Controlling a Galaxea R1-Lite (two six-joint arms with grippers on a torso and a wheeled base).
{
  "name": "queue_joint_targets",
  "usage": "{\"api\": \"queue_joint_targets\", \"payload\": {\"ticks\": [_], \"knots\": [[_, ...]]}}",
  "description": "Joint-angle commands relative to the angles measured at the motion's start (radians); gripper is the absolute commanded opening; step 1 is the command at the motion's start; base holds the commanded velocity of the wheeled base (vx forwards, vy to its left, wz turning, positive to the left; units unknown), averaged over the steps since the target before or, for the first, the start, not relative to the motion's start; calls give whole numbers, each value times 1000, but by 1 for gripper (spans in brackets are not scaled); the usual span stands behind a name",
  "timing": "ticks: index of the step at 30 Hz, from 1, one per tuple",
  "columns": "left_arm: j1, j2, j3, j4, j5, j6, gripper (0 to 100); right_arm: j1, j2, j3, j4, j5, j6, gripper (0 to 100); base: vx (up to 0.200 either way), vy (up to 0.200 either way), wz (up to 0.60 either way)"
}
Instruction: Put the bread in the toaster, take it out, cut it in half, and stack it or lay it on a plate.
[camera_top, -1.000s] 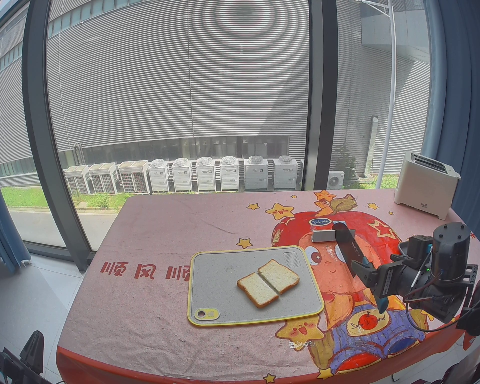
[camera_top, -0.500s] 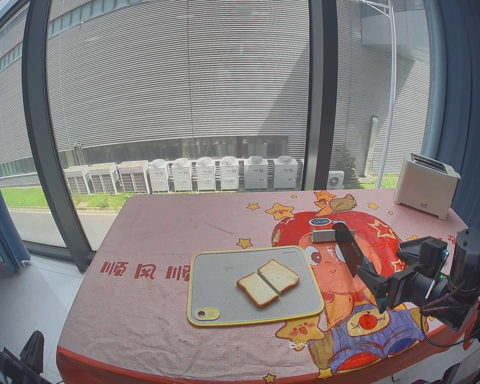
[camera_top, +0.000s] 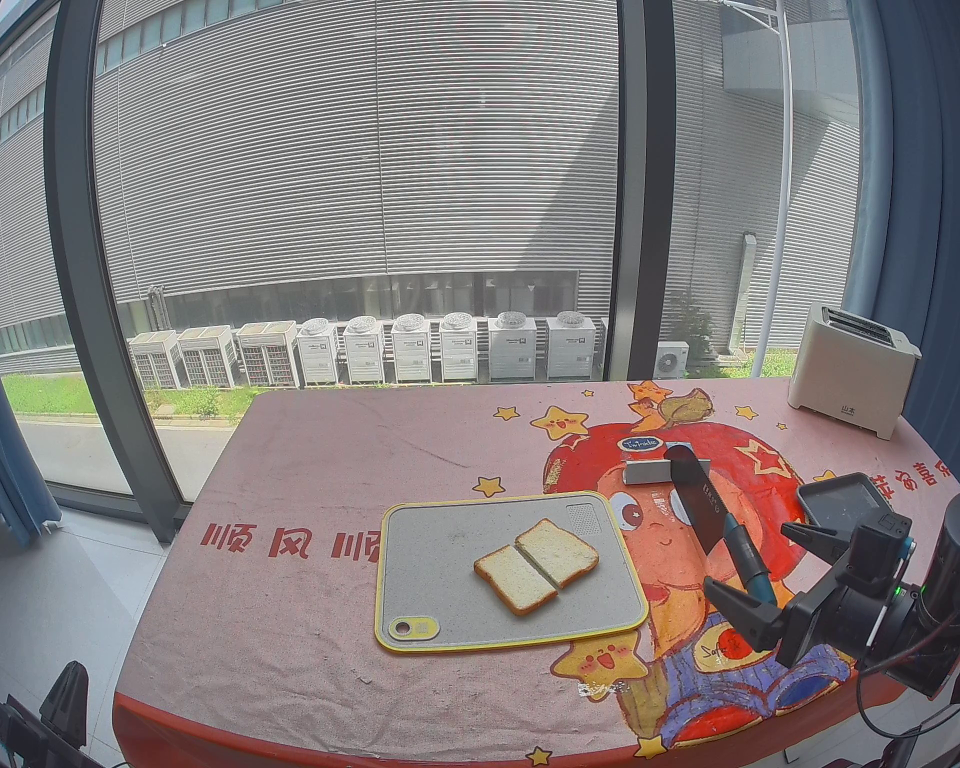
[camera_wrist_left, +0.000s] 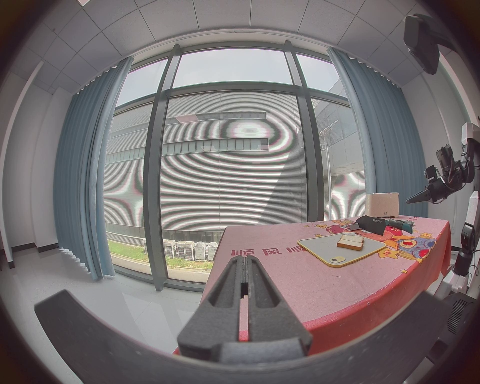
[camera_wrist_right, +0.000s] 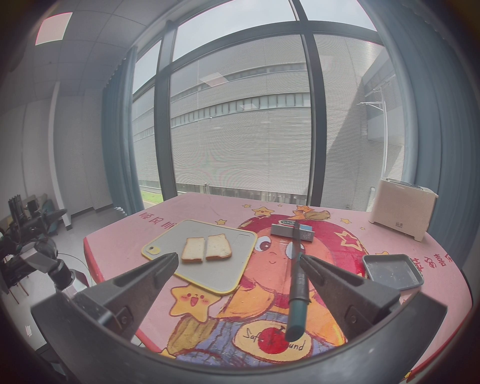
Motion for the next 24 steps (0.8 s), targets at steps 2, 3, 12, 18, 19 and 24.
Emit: {"api": "queue_joint_targets", "payload": {"ticks": [2, 3, 12, 18, 19, 24], "knots": [[0, -16, 18, 0, 0, 0, 0, 49, -21, 9, -1, 0, 0, 100, 0, 0, 0], [0, -16, 18, -2, 0, 0, 0, 51, -22, 12, -1, 0, 0, 100, 0, 0, 0], [0, -16, 18, 0, 0, 0, 0, 43, -22, 4, -4, 121, 4, 100, 0, 0, 0], [0, -16, 18, 0, 0, 0, 0, 32, -65, 1, -2, 210, 0, 100, 0, 0, 0], [0, -16, 18, -2, 0, 0, 0, 34, -71, 3, 1, 210, 0, 100, 0, 0, 0], [0, -16, 18, 0, 0, 0, 0, 35, -65, -29, -2, 211, 0, 100, 0, 0, 0]]}}
